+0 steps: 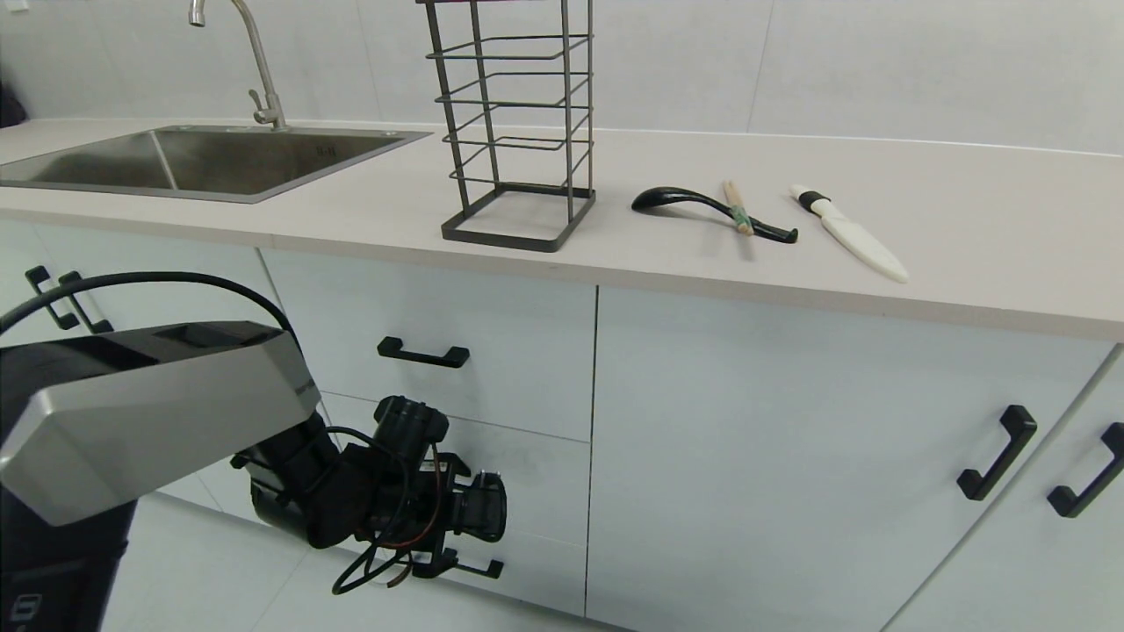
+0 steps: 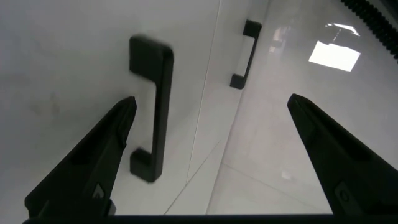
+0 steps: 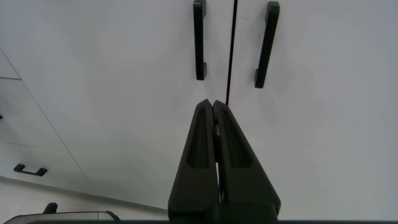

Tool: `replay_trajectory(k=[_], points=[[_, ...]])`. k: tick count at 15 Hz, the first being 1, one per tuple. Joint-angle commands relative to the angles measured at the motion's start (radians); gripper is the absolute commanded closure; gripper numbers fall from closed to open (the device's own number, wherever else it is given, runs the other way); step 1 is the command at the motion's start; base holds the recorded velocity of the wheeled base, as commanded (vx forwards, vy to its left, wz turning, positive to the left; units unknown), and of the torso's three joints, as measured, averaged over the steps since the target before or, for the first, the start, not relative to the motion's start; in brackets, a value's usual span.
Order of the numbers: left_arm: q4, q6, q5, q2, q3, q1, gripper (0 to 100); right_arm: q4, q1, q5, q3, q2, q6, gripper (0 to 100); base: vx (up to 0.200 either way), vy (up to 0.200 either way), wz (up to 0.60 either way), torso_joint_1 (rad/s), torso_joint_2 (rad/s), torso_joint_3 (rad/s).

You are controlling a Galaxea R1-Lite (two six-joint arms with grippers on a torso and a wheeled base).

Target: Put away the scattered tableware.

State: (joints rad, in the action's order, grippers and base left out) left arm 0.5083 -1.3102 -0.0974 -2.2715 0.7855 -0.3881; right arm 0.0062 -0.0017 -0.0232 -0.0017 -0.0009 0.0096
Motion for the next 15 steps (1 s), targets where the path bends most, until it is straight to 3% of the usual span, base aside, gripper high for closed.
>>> replay_trajectory(k=[1,5,15], points=[[0.016,0.0,-0.008,-0.048,0.018,-0.011,0,0.001,0.0,0.0,0.0,0.001,0.001,100,0.0,0.0,0.0,0.0,0.0,0.0],[0.01,-0.001,-0.015,-0.062,0.008,-0.011,0,0.0,0.0,0.0,0.0,0.001,0.001,100,0.0,0.0,0.0,0.0,0.0,0.0],[0.016,0.003,-0.015,0.04,-0.131,0.006,0,0.001,0.0,0.0,0.0,0.001,0.0,100,0.0,0.0,0.0,0.0,0.0,0.0]])
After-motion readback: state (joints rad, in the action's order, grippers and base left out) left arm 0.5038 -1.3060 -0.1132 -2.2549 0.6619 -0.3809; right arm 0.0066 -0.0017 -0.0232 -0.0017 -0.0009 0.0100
